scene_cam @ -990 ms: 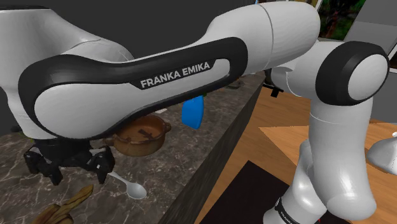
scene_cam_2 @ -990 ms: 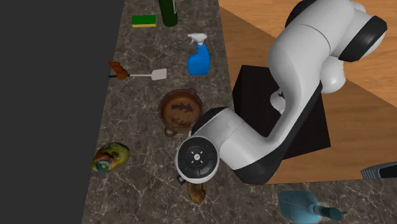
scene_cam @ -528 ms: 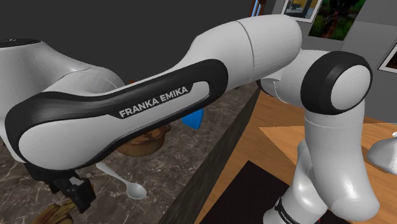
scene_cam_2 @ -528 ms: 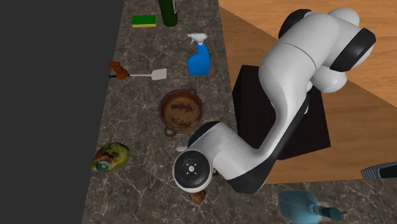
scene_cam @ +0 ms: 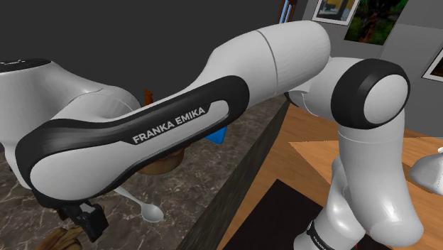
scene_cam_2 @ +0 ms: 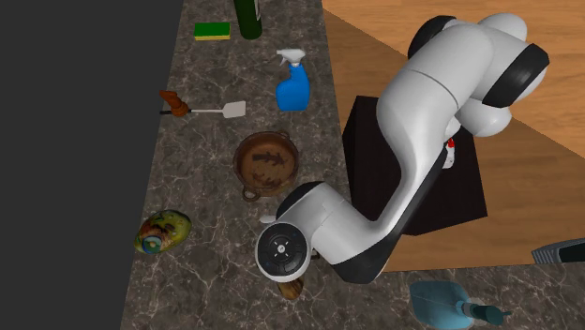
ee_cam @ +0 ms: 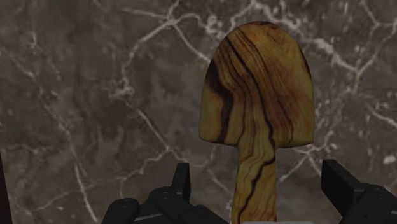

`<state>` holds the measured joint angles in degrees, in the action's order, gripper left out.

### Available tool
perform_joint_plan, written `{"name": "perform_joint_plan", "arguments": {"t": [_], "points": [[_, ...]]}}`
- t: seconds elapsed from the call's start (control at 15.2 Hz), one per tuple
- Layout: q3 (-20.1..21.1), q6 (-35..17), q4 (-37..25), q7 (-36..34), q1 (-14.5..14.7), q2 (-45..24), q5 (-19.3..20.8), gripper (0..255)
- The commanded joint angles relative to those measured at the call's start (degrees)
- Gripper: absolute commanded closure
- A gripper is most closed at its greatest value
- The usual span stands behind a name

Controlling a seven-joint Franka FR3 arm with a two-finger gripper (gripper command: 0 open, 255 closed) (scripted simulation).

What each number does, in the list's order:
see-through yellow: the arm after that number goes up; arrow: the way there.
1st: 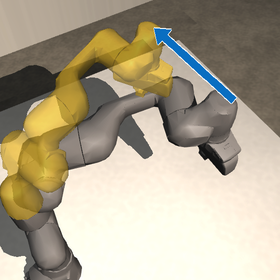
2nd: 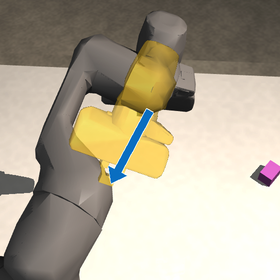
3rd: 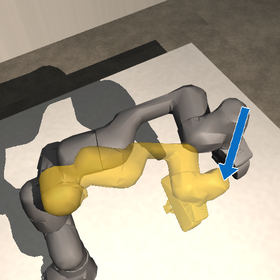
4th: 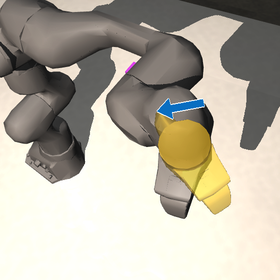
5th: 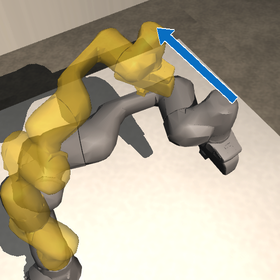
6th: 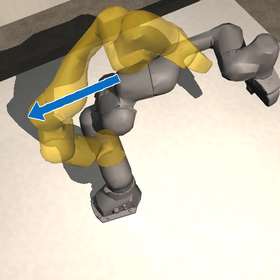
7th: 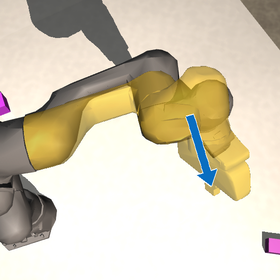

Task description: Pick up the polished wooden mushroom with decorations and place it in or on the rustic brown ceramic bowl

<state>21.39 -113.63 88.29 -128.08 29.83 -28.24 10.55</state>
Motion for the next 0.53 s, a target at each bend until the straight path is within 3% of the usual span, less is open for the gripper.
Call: {"name": "perform_joint_plan", "arguments": {"t": [0.0,0.07,0.13,0.46], "points": [[0.00,-0.02,-0.02,-0.01,0.01,-0.03,0.01,0],[0.00,-0.02,-0.02,-0.01,0.01,-0.03,0.01,0],[0.00,-0.02,-0.01,-0.01,0.01,-0.03,0.01,255],[0.01,0.04,-0.01,-0.01,0.00,0.04,-0.01,255]]}}
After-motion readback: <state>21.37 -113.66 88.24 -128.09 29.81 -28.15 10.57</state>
